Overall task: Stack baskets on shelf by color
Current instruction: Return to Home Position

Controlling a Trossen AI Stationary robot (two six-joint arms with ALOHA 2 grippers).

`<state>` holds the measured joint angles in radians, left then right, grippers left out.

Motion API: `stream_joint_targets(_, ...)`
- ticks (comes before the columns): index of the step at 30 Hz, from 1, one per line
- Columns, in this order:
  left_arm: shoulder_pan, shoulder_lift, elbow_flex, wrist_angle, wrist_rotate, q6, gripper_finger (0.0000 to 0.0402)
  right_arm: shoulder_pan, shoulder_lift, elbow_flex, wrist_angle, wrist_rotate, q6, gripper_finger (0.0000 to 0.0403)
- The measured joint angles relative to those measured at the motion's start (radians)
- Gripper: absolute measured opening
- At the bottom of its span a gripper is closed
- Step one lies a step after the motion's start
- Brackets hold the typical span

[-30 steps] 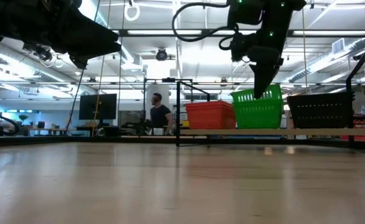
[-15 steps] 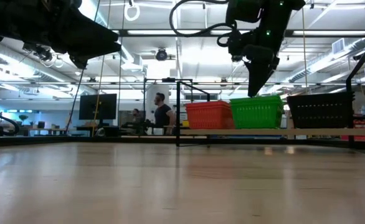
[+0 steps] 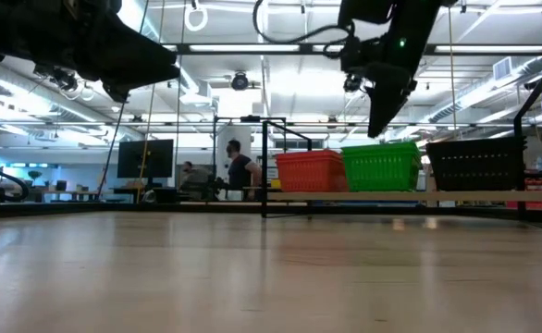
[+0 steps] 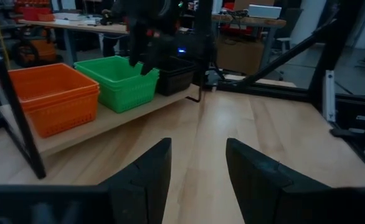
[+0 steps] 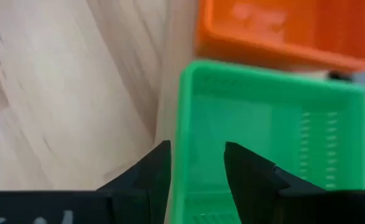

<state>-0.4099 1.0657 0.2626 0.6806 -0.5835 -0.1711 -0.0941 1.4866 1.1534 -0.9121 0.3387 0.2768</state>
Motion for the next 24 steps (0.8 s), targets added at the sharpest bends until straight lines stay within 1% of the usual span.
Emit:
stream_joint_targets(4, 0.001, 0.0, 0.0, -0.026, -0.049, -0.001, 0.016, 0.015, -0.049, 0.0, 0.008, 0.046, -0.011, 0.0154)
stream_joint_targets(9, 0.014, 0.0, 0.0, -0.028, -0.076, 0.0, 0.016, 0.054, -0.131, 0.0, 0.02, 0.042, 0.003, 0.0154)
stream_joint_targets(11, 0.021, 0.0, 0.0, -0.029, -0.077, 0.001, 0.016, 0.09, -0.158, -0.01, 0.069, 0.018, -0.002, 0.0153)
stream_joint_targets(15, 0.036, 0.0, 0.0, -0.012, -0.022, 0.069, 0.016, 0.173, -0.214, -0.085, 0.283, -0.074, -0.06, 0.0153)
stream_joint_targets(17, 0.036, -0.003, 0.0, 0.015, -0.015, 0.11, 0.016, 0.204, -0.251, -0.128, 0.36, -0.082, -0.076, 0.0153)
stream_joint_targets(20, 0.023, -0.035, 0.0, 0.025, -0.014, 0.154, 0.016, 0.226, -0.33, -0.19, 0.386, -0.069, -0.085, 0.0153)
stream_joint_targets(24, -0.007, -0.124, -0.001, -0.059, -0.034, 0.167, 0.0155, 0.241, -0.472, -0.295, 0.443, -0.075, -0.048, 0.0153)
